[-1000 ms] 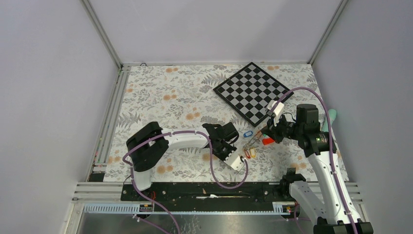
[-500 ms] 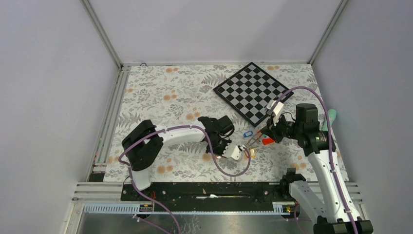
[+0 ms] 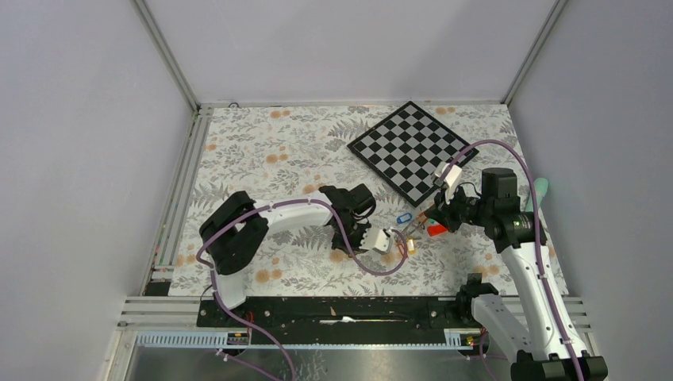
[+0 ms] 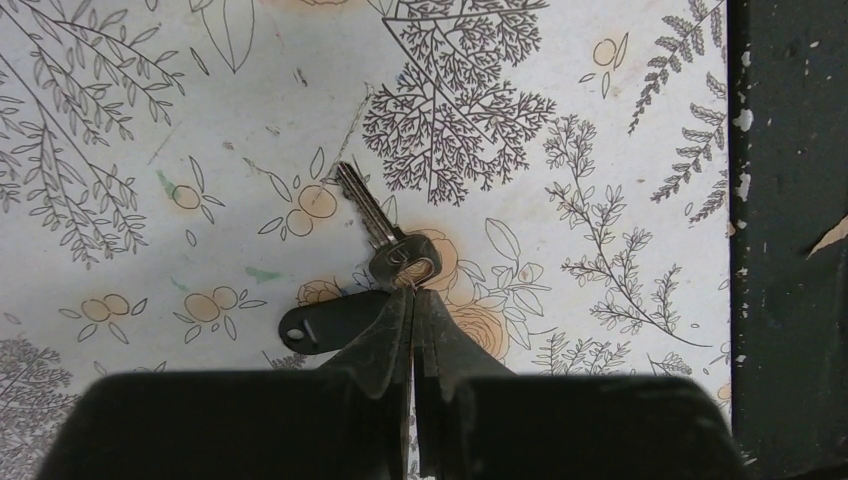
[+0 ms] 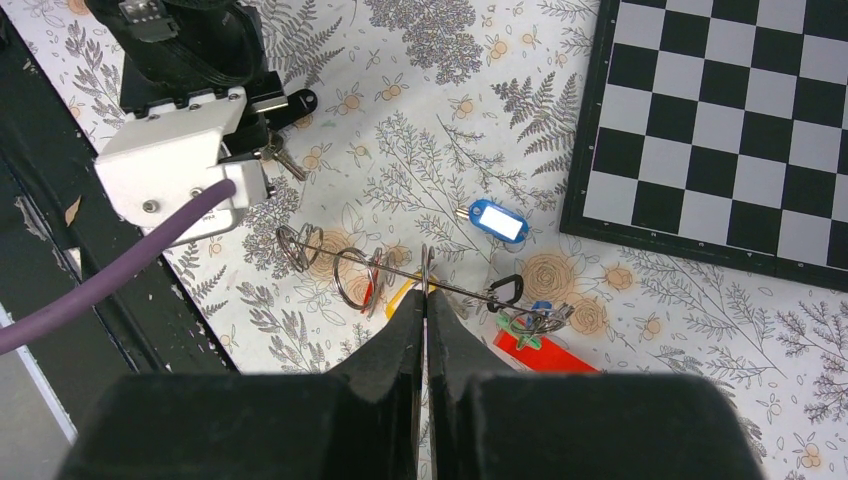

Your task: Put the keys on the keyring

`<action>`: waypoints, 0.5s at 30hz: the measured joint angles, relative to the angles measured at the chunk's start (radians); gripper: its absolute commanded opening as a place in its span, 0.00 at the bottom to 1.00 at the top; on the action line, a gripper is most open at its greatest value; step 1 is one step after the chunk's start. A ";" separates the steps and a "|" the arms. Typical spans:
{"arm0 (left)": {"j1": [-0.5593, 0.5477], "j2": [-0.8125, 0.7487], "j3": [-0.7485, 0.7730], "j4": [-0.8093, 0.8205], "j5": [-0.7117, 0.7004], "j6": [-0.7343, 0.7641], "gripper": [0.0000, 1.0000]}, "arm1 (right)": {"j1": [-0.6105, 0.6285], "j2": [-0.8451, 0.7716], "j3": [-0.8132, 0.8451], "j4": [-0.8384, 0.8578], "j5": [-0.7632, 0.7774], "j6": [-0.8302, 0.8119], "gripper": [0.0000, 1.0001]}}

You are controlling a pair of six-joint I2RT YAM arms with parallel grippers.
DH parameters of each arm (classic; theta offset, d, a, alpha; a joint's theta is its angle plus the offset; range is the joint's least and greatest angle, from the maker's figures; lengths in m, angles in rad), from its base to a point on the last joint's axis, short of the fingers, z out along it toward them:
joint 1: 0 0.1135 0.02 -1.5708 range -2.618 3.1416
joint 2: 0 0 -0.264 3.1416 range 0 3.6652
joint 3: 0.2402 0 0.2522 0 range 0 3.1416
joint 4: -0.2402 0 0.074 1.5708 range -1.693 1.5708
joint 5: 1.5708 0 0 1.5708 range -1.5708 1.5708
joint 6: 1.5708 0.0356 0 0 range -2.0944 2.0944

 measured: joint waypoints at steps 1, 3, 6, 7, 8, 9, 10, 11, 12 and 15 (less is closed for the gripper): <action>0.000 0.004 0.000 0.003 0.001 -0.003 0.06 | 0.000 -0.001 0.000 0.000 0.000 0.000 0.00; 0.002 0.010 0.000 0.004 0.001 -0.009 0.10 | 0.000 -0.004 0.000 0.000 0.000 0.001 0.00; 0.002 0.011 0.000 0.013 0.000 -0.016 0.15 | 0.000 -0.005 -0.001 0.000 0.000 0.001 0.00; 0.002 0.011 0.000 0.019 0.000 -0.017 0.16 | 0.000 -0.005 -0.001 0.000 0.000 0.001 0.00; 0.002 0.011 0.000 0.026 -0.002 -0.017 0.17 | 0.000 -0.005 -0.001 0.000 0.000 0.001 0.00; 0.002 0.011 0.000 0.031 -0.003 -0.018 0.18 | 0.000 -0.005 -0.001 0.000 -0.001 0.001 0.00; 0.003 0.011 0.000 0.035 -0.005 -0.018 0.19 | 0.000 -0.005 -0.001 0.000 -0.001 0.001 0.00; 0.003 0.011 0.000 0.040 -0.008 -0.019 0.20 | 0.000 -0.005 -0.001 0.000 -0.001 0.001 0.00; 0.003 0.011 0.000 0.045 -0.011 -0.021 0.21 | 0.000 -0.005 -0.001 0.000 -0.002 0.002 0.00; 0.010 0.011 0.000 0.057 -0.014 -0.023 0.22 | 0.000 -0.005 -0.001 0.000 -0.002 0.002 0.00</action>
